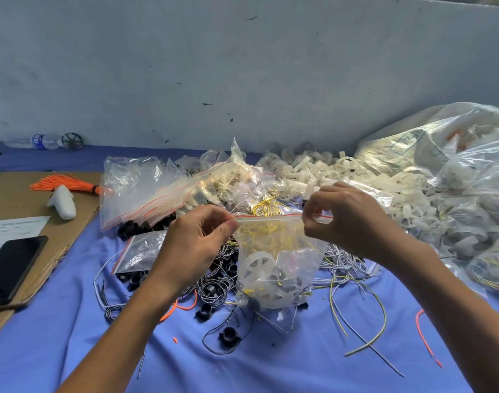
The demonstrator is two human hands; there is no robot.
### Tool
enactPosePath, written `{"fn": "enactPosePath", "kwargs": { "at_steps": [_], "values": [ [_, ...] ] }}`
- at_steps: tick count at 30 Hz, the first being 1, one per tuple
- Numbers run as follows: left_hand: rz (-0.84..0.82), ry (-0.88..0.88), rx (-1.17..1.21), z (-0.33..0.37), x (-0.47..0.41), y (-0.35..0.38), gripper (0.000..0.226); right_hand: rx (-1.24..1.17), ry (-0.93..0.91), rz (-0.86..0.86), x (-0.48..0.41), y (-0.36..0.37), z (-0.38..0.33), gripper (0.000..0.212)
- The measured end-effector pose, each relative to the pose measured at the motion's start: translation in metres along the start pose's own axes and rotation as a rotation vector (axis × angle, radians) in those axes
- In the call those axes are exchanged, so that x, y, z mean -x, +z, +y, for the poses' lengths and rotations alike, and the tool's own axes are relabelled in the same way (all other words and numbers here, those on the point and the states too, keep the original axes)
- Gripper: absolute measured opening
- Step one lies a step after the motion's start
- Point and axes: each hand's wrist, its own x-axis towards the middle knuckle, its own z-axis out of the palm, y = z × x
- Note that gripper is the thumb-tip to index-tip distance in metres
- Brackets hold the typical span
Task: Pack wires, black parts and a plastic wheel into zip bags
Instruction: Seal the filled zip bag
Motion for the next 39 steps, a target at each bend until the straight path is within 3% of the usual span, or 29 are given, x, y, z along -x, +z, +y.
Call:
{"fn": "enactPosePath", "kwargs": {
  "at_steps": [11,15,17,19,22,25,27,29,32,35,39],
  "values": [
    [0.021,0.010,-0.028,-0.002,-0.003,0.001,0.003,-0.057,0.087,0.064,0.023,-0.013,0.035,0.006],
    [0.002,-0.033,0.071,0.000,-0.003,0.005,0.018,-0.163,0.141,0.081,0.028,-0.004,0.040,0.011],
    [-0.117,-0.156,0.182,-0.006,0.001,0.008,0.032,-0.248,0.192,0.095,0.030,0.004,0.040,0.015],
    [-0.320,-0.267,0.144,-0.016,0.010,0.019,0.044,-0.407,0.259,0.105,0.033,0.014,0.038,0.014],
    [-0.477,-0.336,0.075,-0.029,0.024,0.047,0.037,-0.732,0.366,0.146,0.045,0.039,0.032,0.007],
    [-0.355,-0.385,0.212,-0.024,0.025,0.063,0.025,-0.988,0.443,0.053,0.073,0.067,0.024,0.053],
    [-0.263,-0.358,0.204,-0.016,0.021,0.067,0.026,-0.949,0.444,-0.066,0.089,0.084,0.018,0.075],
    [-0.218,-0.325,0.275,-0.008,0.017,0.073,0.027,-0.947,0.476,-0.103,0.099,0.091,0.013,0.065],
    [-0.246,-0.397,0.462,0.006,0.016,0.083,0.027,-1.060,0.474,-0.085,0.105,0.089,0.004,0.016],
    [-0.338,-0.381,0.426,0.008,0.020,0.088,0.026,-1.228,0.608,0.035,0.112,0.083,0.004,0.030],
    [-0.336,-0.397,0.388,-0.003,0.026,0.084,0.030,-1.174,0.799,0.146,0.129,0.076,0.031,0.040]
  ]
}}
